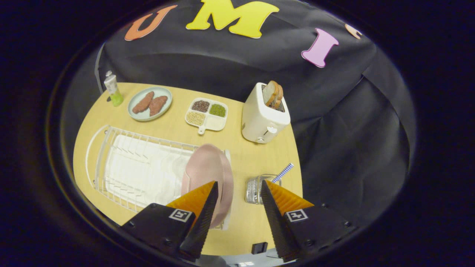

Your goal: Take the plate from the dish rack, then take the spoon from the basket and place it into the plate.

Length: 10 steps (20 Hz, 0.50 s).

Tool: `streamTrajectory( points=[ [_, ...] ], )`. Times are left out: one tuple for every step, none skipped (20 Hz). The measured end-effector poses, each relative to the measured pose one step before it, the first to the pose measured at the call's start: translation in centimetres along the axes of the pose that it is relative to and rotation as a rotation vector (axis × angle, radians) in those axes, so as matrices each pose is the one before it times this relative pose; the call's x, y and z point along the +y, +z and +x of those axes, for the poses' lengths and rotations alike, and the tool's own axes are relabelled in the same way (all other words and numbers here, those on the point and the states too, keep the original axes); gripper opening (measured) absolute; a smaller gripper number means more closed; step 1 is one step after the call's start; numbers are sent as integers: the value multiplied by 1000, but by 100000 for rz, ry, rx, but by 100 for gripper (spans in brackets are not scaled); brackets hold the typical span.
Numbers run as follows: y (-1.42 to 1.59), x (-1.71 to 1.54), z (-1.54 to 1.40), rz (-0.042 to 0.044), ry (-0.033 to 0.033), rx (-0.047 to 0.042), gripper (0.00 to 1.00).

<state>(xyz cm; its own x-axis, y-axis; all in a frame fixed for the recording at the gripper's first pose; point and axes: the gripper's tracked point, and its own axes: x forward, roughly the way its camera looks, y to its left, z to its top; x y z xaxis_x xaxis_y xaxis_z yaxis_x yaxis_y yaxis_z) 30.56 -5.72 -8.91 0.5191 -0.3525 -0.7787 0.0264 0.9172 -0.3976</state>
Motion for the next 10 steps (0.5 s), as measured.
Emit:
streamTrajectory(
  points=[
    [-50,668,434,-703,790,3458,72],
    [37,17,112,-703,-1246,2949,66],
    [53,-129,64,-736,-2011,2857,61],
    [-215,-27,218,-1080,-610,2898,56],
    [-444,-40,568,-337,-144,3946,50],
    [-120,-6,272,916,931,1609,44],
    [145,228,610,864,1968,689,42],
    [-140,192,205,1122,2112,608,41],
    [-243,391,261,344,2811,541,40],
    [-228,141,126,698,1252,621,39]
  ],
)
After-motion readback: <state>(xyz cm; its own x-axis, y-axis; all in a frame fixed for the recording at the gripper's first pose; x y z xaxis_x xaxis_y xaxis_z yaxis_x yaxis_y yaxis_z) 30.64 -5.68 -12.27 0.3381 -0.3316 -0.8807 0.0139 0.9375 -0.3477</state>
